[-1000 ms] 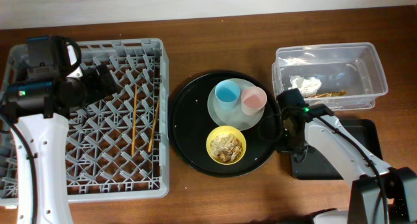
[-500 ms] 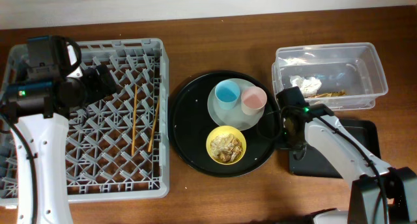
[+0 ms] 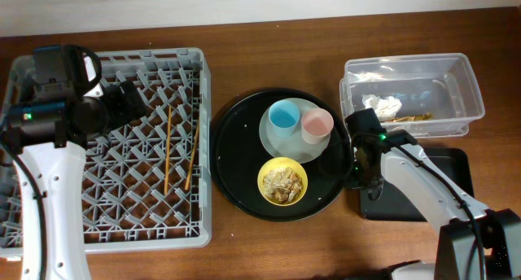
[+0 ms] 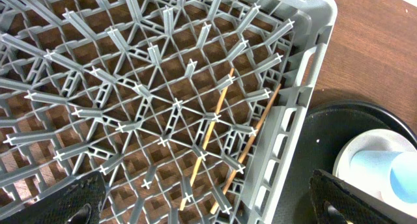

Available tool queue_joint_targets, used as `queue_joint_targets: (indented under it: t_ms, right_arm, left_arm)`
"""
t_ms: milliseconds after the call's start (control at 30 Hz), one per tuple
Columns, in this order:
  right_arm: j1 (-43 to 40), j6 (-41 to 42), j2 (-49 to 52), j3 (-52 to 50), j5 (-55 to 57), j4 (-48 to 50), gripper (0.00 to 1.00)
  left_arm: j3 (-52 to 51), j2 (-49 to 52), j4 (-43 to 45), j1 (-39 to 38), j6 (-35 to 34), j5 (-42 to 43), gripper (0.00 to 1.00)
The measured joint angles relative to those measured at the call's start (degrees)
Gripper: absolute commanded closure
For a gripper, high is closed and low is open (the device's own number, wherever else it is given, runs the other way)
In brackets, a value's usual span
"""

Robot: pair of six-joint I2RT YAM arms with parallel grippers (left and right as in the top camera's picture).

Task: Sort waste into correct bins and load items into the dishwasher rack

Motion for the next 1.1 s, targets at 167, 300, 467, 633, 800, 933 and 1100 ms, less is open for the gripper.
queue_joint_targets:
  t_ms: [167, 300, 467, 633, 800, 933, 1100]
  right_arm:
    - [0.0, -2.4, 0.0, 0.0, -0.8, 0.0, 0.96]
    - [0.0, -4.5, 0.0, 0.0, -1.8, 0.4, 0.96]
    - [0.0, -5.5, 0.0, 0.0, -2.1, 1.3, 0.96]
    - [0.0, -5.8, 0.0, 0.0, -4.1, 1.6, 0.67]
    - [0.0, -6.3, 0.0, 0.0, -5.8, 0.2, 0.66]
    - [0.0, -6.6, 0.1, 2.5, -5.9, -4.2, 0.66]
    - [0.0, -6.5, 0.4, 16.0, -6.7, -16.2, 0.6]
  left_arm:
    - [0.0, 0.0, 0.0, 0.0, 0.0, 0.0, 0.01]
    - [0.0, 0.0, 0.0, 0.0, 0.0, 0.0, 0.01]
    - [0.0, 0.0, 0.0, 0.0, 0.0, 0.0, 0.01]
    - [0.0, 0.0, 0.0, 0.0, 0.0, 0.0, 0.0]
    - [0.0, 0.0, 0.0, 0.0, 0.0, 0.0, 0.01]
    - [0.0, 0.0, 0.0, 0.0, 0.0, 0.0, 0.01]
    - [0.0, 0.0, 0.0, 0.0, 0.0, 0.0, 0.0]
